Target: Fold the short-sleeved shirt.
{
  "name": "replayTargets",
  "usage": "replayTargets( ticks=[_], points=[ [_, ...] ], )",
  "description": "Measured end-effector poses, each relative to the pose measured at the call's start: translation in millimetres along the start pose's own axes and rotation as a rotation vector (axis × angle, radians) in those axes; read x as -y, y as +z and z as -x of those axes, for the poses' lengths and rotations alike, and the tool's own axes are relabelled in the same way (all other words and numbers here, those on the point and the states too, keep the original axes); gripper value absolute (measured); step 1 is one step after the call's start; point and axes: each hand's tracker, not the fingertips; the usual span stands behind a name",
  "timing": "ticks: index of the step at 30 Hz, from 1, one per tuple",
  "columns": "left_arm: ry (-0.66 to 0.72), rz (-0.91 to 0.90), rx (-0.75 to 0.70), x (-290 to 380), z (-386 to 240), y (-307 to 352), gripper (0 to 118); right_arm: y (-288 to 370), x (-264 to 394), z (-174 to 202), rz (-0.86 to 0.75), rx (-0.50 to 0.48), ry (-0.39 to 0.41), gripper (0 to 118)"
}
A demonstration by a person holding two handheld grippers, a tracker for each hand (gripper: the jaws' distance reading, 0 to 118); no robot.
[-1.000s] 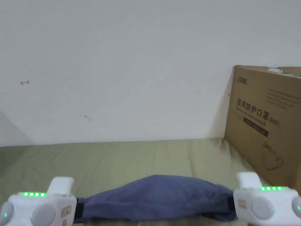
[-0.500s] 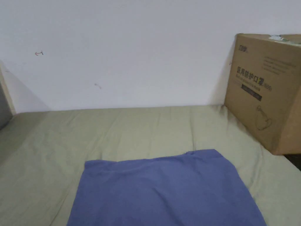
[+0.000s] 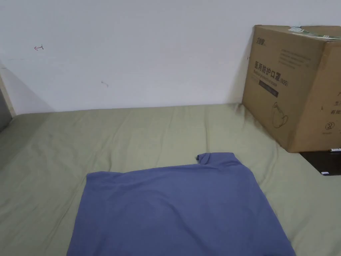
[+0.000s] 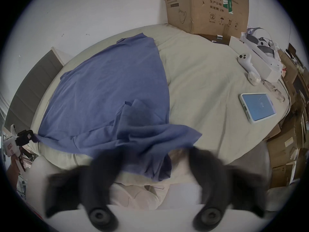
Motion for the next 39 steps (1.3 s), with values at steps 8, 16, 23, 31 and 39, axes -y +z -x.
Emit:
replayTargets(
  ticks=[8, 16, 23, 31, 39],
  points=[
    [0.077, -0.288, 0.029, -43, -20, 77, 116, 96, -31, 73, -0.379, -0.077, 0.132, 117],
    [0.043, -0.707, -0.129, -61, -95, 114, 0, 161, -11, 155, -1.006, -0.092, 0.139, 42],
    [0.070, -0.679, -0.069, -70, -89, 121, 0, 162, -24, 143, -0.920, -0.101, 0.117, 0],
    [0.241, 0.183, 0.160, -80, -6, 67, 0, 149, -27, 125, -0.725, -0.098, 0.167, 0],
    [0.235, 0.300, -0.019, -15, 24, -10, 118, 127, -20, 130, -0.596, -0.089, 0.207, 0]
  ],
)
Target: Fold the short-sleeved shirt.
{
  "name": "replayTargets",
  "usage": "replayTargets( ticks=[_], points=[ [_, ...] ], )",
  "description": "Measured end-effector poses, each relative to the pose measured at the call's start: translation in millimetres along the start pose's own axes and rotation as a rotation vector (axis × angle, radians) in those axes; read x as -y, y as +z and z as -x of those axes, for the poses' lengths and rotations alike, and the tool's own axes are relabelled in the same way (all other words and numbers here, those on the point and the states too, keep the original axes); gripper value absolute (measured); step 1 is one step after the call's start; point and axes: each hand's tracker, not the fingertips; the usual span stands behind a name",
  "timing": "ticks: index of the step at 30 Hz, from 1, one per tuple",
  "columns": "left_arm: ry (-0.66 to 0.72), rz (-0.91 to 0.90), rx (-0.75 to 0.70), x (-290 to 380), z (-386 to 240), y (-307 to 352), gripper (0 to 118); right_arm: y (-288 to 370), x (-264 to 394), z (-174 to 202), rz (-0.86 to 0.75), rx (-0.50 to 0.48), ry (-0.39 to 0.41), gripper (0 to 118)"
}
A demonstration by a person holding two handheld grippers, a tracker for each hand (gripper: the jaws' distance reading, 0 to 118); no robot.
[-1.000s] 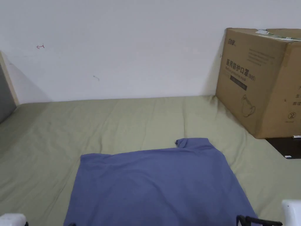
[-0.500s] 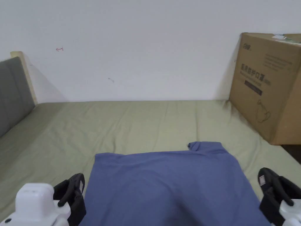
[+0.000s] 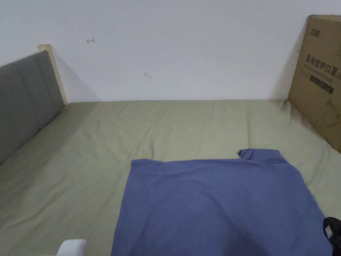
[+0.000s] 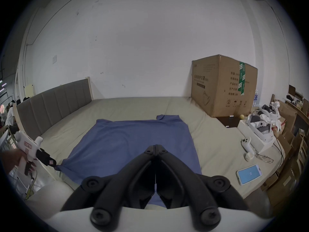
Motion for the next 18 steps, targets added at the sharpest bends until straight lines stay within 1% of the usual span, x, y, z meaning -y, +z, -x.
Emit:
replayTargets(
  ticks=[2, 5, 7, 8, 9, 10, 11, 12, 13, 16, 18],
  points=[
    [-0.022, -0.018, 0.000, -1, -1, -12, 114, -4, 0, 2, 0.020, -0.008, -0.003, 0],
    [-0.088, 0.056, -0.052, -2, -1, -37, 114, -8, 0, 2, 0.046, -0.005, -0.012, 0],
    [-0.162, 0.044, -0.095, 4, -10, -42, 98, -11, 1, 2, 0.060, 0.002, -0.017, 0],
    [-0.206, 0.039, -0.148, 6, -16, -40, 96, -12, 3, 1, 0.064, 0.008, -0.019, 0],
    [-0.213, 0.019, -0.118, 7, -20, -35, 84, -12, 4, 1, 0.067, 0.014, -0.021, 0],
    [-0.220, 0.005, -0.088, 7, -24, -28, 67, -13, 5, 0, 0.073, 0.020, -0.023, 0],
    [-0.233, -0.004, -0.072, 11, -28, -20, 44, -14, 6, -2, 0.080, 0.022, -0.026, 0],
    [-0.253, -0.013, -0.058, 12, -31, -18, 11, -14, 8, -4, 0.085, 0.025, -0.030, 0],
    [-0.268, -0.016, -0.068, 13, -33, -18, 6, -15, 9, -6, 0.089, 0.027, -0.034, 0],
    [-0.259, -0.007, -0.046, 9, -33, -15, 5, -16, 11, -22, 0.090, 0.034, -0.072, 0],
    [-0.183, -0.053, 0.002, 3, -30, -4, 5, -18, 11, -40, 0.100, 0.043, -0.123, 0]
  ],
)
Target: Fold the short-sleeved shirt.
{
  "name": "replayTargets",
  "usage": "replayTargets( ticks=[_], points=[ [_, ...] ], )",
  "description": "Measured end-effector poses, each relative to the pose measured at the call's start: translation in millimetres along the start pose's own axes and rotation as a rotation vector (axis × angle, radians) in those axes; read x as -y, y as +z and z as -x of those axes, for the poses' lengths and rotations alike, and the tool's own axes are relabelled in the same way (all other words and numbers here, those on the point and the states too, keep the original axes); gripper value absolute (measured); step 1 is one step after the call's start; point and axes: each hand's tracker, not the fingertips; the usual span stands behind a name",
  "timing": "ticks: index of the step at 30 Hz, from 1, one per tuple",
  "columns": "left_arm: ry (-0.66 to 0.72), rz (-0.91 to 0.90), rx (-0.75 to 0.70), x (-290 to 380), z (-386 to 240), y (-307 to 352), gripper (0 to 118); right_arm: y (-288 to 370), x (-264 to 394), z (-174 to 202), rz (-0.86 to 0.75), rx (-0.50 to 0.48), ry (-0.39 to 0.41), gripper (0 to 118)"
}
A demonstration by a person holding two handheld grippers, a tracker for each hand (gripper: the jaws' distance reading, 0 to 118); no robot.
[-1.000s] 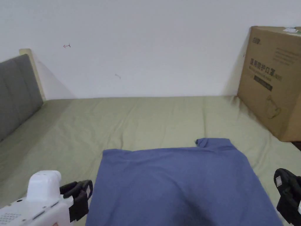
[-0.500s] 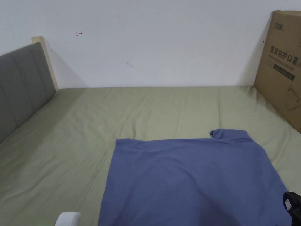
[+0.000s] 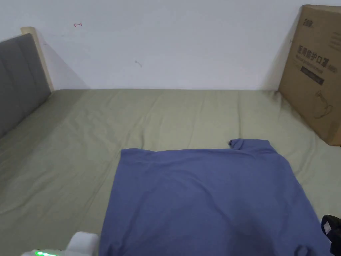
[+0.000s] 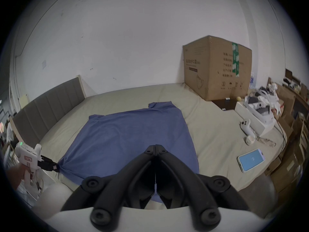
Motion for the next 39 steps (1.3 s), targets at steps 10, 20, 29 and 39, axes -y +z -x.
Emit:
replayTargets(
  ticks=[10, 20, 29, 39],
  points=[
    [0.054, -0.149, 0.085, -14, -10, 57, 5, -62, 29, -83, 0.428, -0.008, -0.180, 118],
    [0.061, -0.066, 0.063, -12, -23, 44, 5, -80, 81, -69, 0.711, 0.028, 0.103, 28],
    [0.114, -0.064, 0.048, -7, -3, 37, 5, -53, 65, -88, 0.475, -0.026, -0.010, 6],
    [0.225, -0.197, 0.133, -81, 16, 51, 5, -43, -42, -67, 0.262, -0.107, -0.172, 6]
  ],
)
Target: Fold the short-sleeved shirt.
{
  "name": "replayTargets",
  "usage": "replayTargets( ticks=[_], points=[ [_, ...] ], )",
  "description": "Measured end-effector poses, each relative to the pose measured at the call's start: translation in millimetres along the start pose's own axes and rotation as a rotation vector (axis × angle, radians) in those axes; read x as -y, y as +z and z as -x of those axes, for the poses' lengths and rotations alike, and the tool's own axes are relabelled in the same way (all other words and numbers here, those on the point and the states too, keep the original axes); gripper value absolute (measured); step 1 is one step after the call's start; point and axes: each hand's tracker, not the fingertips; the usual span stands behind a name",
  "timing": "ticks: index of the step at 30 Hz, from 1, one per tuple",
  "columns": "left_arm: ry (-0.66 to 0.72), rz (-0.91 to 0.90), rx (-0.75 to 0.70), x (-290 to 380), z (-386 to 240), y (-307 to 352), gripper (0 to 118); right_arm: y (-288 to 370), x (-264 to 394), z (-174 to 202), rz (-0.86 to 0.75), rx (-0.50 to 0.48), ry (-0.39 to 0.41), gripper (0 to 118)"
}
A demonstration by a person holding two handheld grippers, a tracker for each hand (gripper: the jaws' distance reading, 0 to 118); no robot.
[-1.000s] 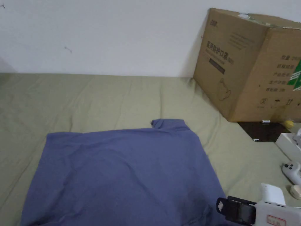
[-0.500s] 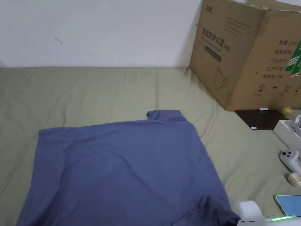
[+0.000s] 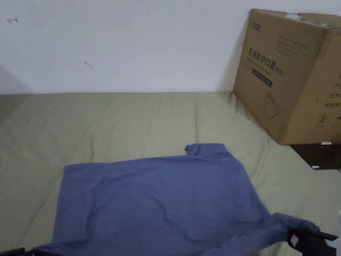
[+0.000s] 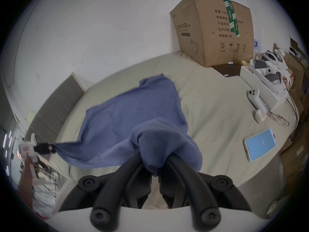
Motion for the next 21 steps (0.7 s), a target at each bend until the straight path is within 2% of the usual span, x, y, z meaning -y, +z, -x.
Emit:
replayTargets(
  ticks=[4, 7, 10, 11, 13, 14, 16, 17, 18, 19, 20, 21],
  points=[
    [0.079, 0.002, -0.038, -46, 4, -44, 5, -52, -53, 1, 0.029, -0.016, -0.109, 6],
    [0.179, 0.055, -0.032, -69, 14, -92, 5, -115, -83, -5, 0.068, 0.039, -0.094, 6],
    [0.134, 0.122, -0.096, -85, 24, -145, 6, -181, -99, -6, 0.174, 0.113, -0.089, 6],
    [0.119, 0.144, -0.110, -88, 26, -159, 6, -205, -102, -12, 0.214, 0.127, -0.064, 7],
    [0.124, 0.145, -0.121, -89, 28, -179, 6, -233, -100, -11, 0.215, 0.154, -0.038, 14],
    [0.130, 0.139, -0.129, -85, 24, -179, 9, -242, -98, -11, 0.201, 0.176, -0.038, 26],
    [0.166, 0.094, -0.155, -80, 27, -181, 33, -250, -93, -18, 0.125, 0.210, -0.064, 87],
    [0.172, 0.060, -0.167, -77, 28, -179, 52, -250, -92, -19, 0.095, 0.211, -0.077, 106],
    [0.167, 0.010, -0.172, -72, 31, -177, 93, -245, -89, -19, 0.054, 0.206, -0.089, 115],
    [0.146, -0.029, -0.172, -68, 30, -172, 116, -238, -87, -21, 0.010, 0.188, -0.090, 115],
    [0.119, -0.071, -0.176, -64, 28, -164, 116, -229, -85, -20, -0.034, 0.173, -0.083, 115],
    [0.089, -0.148, -0.181, -58, 26, -149, 111, -219, -84, -17, -0.064, 0.167, -0.064, 115]
  ],
)
